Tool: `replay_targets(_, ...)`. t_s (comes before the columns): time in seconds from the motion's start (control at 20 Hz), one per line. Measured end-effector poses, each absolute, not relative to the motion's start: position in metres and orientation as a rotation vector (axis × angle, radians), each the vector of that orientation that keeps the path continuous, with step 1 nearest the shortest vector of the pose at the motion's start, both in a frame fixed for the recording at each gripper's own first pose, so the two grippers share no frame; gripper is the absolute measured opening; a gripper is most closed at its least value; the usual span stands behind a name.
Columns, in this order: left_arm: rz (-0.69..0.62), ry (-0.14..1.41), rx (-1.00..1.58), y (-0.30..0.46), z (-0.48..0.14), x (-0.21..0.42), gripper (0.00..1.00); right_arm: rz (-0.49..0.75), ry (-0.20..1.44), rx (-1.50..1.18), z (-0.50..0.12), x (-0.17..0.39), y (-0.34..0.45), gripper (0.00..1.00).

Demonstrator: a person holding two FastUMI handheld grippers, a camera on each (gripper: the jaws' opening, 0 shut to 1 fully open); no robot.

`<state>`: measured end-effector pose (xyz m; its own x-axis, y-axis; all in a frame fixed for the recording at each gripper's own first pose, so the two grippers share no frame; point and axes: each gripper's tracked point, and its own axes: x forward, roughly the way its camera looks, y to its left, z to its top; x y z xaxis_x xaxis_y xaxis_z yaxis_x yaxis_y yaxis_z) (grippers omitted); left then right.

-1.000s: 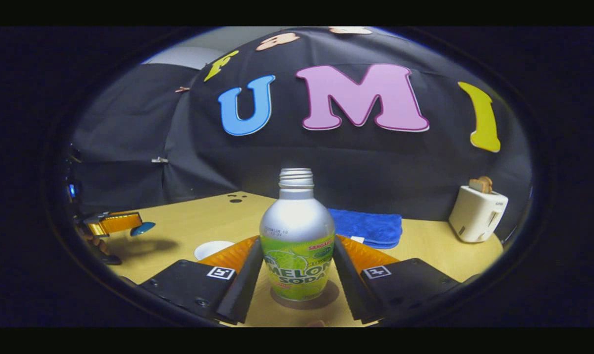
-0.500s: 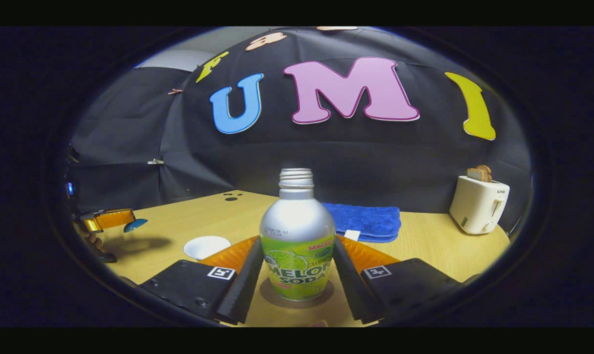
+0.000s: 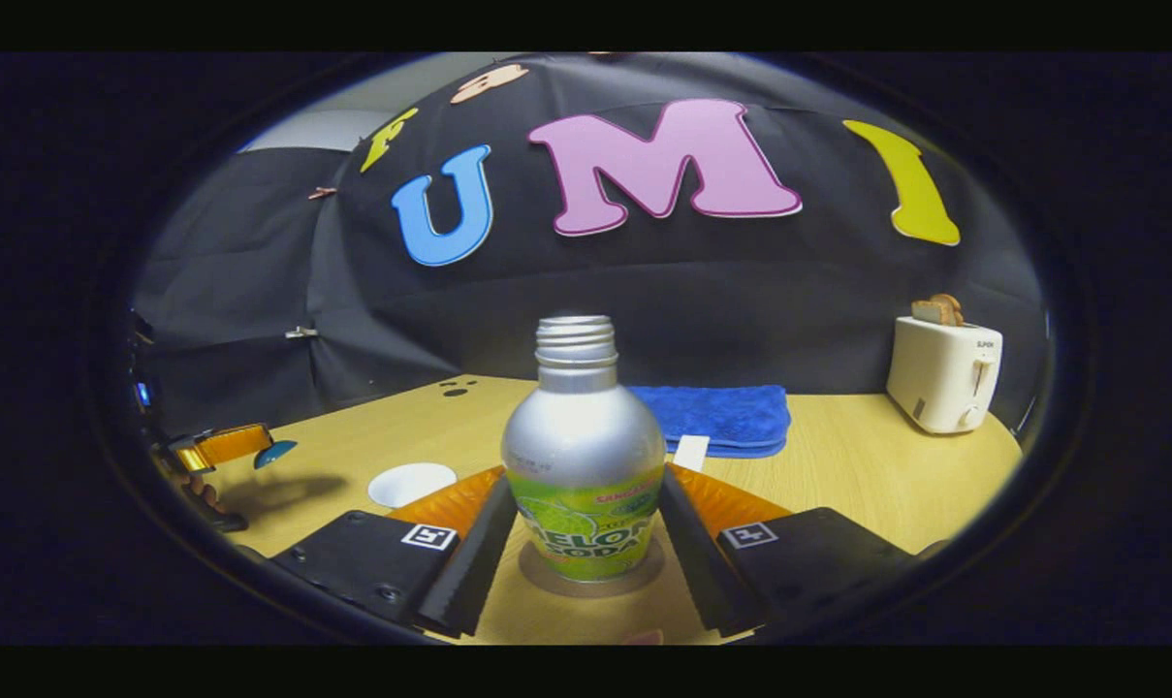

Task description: Open the teacup lid with one hand, grasp the water bottle and pour water into the teacup with the other hand; after pouring, place the water bottle on the coaster and then close the teacup lid.

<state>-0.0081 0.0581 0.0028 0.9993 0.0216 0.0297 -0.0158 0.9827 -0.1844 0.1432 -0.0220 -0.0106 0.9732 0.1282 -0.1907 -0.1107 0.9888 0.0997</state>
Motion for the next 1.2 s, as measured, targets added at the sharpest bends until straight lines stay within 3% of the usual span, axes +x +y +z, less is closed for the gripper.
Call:
replay_targets(0.25, 0.019, -0.033, -0.182, 0.058, 0.003, -0.008, 0.33, 0.114, 0.194, 0.079, -0.011, 0.135, -0.025, 0.92)
replay_targets(1.2, 0.043, -0.041, -0.101, 0.053, 0.005, -0.009, 0.33, 0.084, 0.154, 0.009, -0.015, 0.071, -0.036, 0.96)
